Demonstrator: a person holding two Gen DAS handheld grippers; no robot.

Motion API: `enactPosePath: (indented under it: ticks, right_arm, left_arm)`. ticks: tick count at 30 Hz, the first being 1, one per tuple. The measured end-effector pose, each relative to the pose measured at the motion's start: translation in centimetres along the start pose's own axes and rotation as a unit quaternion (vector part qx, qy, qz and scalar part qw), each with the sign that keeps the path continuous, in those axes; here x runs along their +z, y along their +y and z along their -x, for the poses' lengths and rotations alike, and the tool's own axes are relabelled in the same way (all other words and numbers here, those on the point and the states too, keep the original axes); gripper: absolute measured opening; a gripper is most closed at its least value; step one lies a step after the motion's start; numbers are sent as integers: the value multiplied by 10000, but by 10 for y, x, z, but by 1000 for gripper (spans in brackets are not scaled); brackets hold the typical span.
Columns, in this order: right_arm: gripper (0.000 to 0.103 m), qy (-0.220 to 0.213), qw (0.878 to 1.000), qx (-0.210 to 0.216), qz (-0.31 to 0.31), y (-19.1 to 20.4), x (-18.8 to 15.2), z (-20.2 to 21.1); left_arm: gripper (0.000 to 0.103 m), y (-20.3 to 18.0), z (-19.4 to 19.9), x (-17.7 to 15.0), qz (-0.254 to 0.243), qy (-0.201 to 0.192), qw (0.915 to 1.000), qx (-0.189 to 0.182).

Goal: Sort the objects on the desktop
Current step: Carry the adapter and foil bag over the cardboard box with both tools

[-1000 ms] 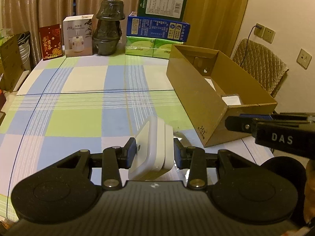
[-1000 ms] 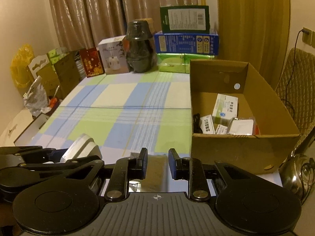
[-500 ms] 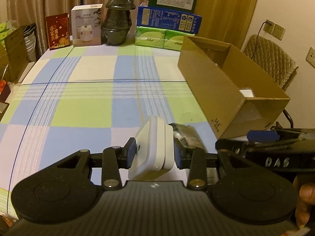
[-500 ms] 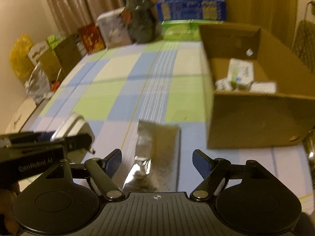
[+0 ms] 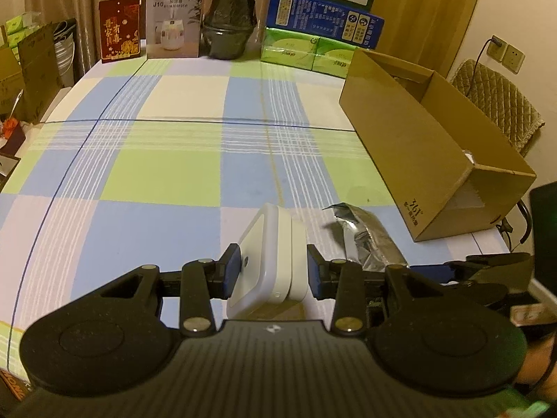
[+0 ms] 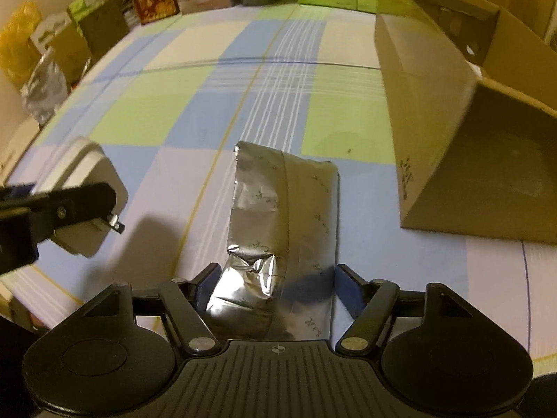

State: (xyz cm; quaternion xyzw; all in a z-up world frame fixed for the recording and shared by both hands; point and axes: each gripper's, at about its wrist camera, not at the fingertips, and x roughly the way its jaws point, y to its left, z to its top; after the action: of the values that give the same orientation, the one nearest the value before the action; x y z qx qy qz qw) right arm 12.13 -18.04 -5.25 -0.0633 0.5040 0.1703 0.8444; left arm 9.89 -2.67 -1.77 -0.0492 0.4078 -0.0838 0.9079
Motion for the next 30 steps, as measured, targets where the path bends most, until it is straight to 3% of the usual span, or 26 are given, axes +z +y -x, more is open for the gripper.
enactPosePath:
  ticks: [6,9,23,30]
  right_arm:
    - [41,-92,9993,-187,295,8,-5,2]
    - [36,-183,9995,-167,211,5,-6,7]
    - [35,-888,9959,-28,-173,-12,18,72]
    - [35,-1269,9914,-176,-265,-27,26,112]
  left_arm:
    - [34,5,-5,-1,71,47,10000,-14]
    - [34,7,-5,-1,108,47,9999,-2]
    - [34,-3,11,8,-1,-168,9999,-33]
    - [34,-24,21,19,-141,-329,9992,-183]
